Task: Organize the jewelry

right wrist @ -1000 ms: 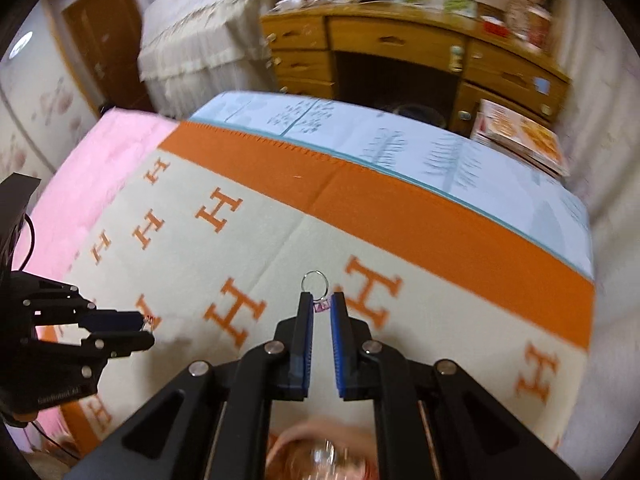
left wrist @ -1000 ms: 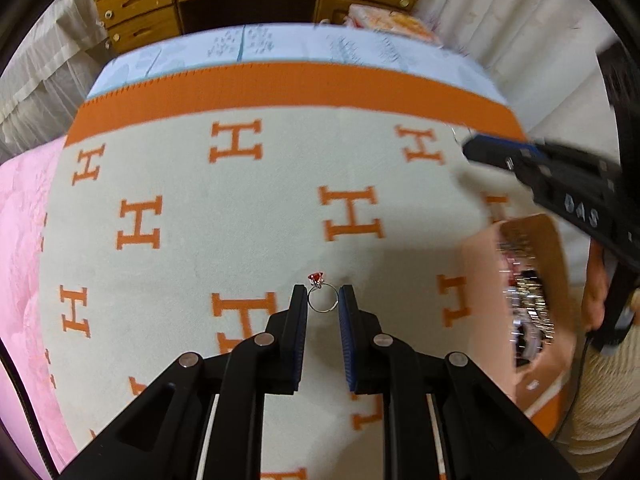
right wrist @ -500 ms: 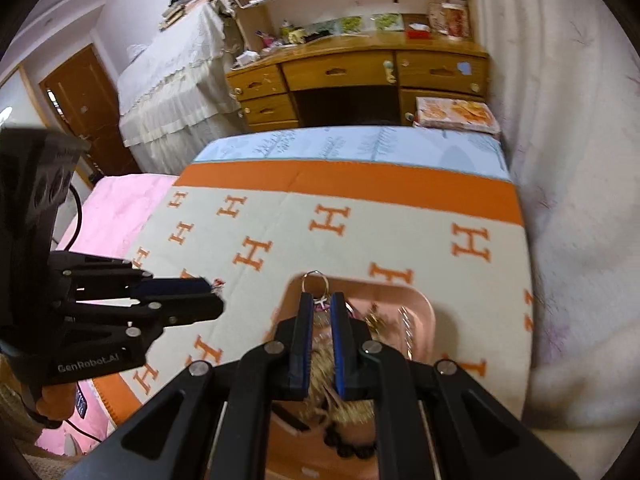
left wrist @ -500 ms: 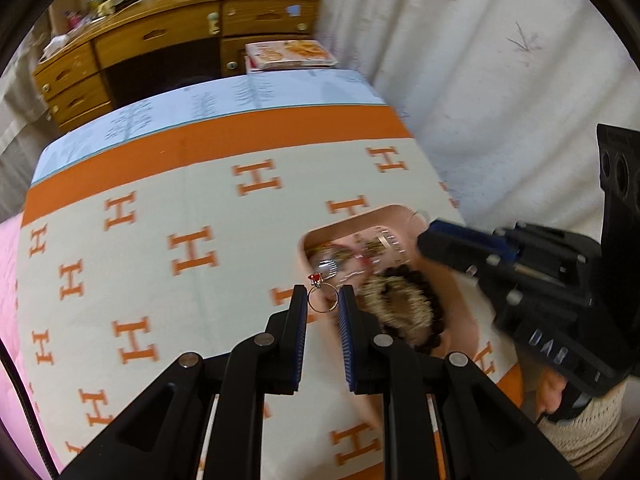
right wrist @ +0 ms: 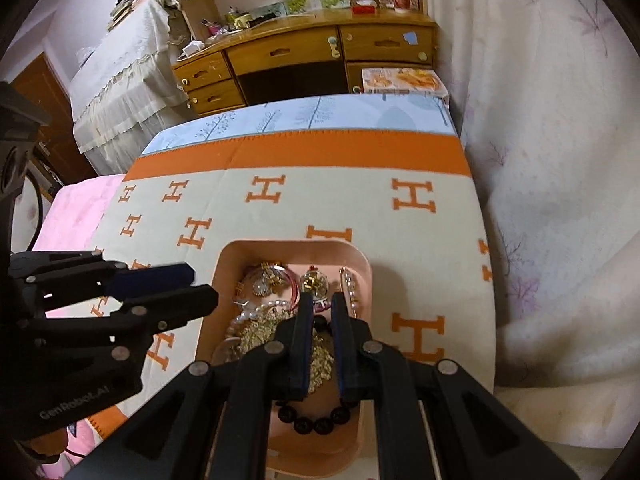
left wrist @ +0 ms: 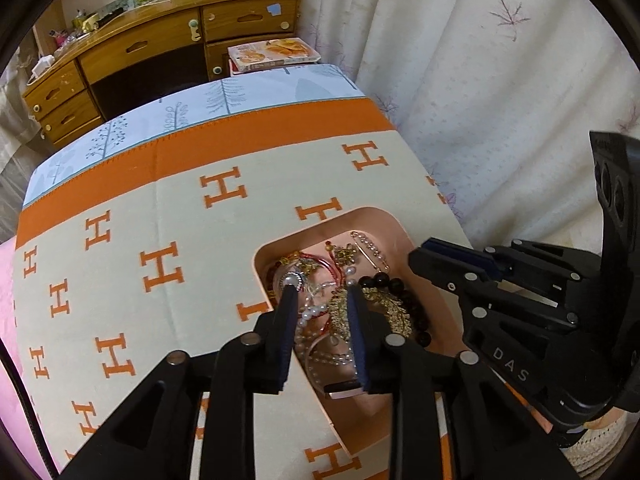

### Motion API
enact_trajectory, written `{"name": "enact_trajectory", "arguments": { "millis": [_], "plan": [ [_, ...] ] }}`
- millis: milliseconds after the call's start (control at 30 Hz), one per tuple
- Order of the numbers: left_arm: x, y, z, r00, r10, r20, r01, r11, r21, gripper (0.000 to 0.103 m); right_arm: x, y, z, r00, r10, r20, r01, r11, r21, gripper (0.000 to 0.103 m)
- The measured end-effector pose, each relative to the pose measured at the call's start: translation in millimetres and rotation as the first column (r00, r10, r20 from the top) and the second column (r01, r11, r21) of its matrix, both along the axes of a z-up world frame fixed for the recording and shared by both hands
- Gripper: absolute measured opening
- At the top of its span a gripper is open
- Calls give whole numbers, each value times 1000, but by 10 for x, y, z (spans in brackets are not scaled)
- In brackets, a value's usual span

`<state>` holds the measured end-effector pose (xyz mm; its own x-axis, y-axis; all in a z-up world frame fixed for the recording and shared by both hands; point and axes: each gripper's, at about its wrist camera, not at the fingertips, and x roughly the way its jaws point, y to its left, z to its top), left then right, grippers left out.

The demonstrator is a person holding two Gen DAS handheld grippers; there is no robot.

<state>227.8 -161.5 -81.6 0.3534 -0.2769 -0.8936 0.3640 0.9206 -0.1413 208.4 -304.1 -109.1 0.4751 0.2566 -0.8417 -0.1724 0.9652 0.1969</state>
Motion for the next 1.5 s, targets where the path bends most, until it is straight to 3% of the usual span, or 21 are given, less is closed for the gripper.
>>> {"name": "enact_trajectory", "arguments": {
  "millis": [33,100,133,267,567,767,833,933,1000,1167,1233,1500],
  "plan": [
    [-4,14,8,1000,2,3,-2,1000,1,29,-9,-11,2,1000,-3,1,3,1000,9,10],
    [-29,55,43,1000,16,15,-16,1000,6,52,-40,-14,20,1000,-7,7,7,1000,18,10],
    [-47,83,65,999,25,27,-25,1000,7,56,-60,-11,38,1000,-7,14,6,1000,24,10],
    [-121,175,153,997,42,59,-43,999,16,60,-144,29,124,999,-4,39,2,999,40,10],
    [-550,554,400,983,106,148,-113,993,40,80,-612,222,359,995,27,96,-35,996,80,10],
    [-1062,861,632,945,179,273,-207,976,75,92,-1032,344,560,987,39,156,-56,993,107,10],
    [-1233,945,680,926,217,310,-256,963,89,101,-1181,400,610,983,41,179,-61,992,111,21],
    [-1469,1065,744,897,258,359,-301,951,68,102,-1405,481,681,973,19,231,-45,993,109,47],
    [-1621,1139,779,880,281,382,-324,945,51,102,-1530,554,705,968,9,251,-37,994,105,51],
    [-1861,1266,806,853,347,391,-377,926,-1,102,-1789,717,749,960,9,278,-43,992,115,54],
    [-1933,1295,792,845,363,391,-386,922,-22,102,-1848,749,764,957,3,291,-35,994,102,60],
    [-2089,1266,815,813,373,447,-416,909,-3,102,-1945,790,779,955,-22,294,-6,996,94,63]
  ]
}}
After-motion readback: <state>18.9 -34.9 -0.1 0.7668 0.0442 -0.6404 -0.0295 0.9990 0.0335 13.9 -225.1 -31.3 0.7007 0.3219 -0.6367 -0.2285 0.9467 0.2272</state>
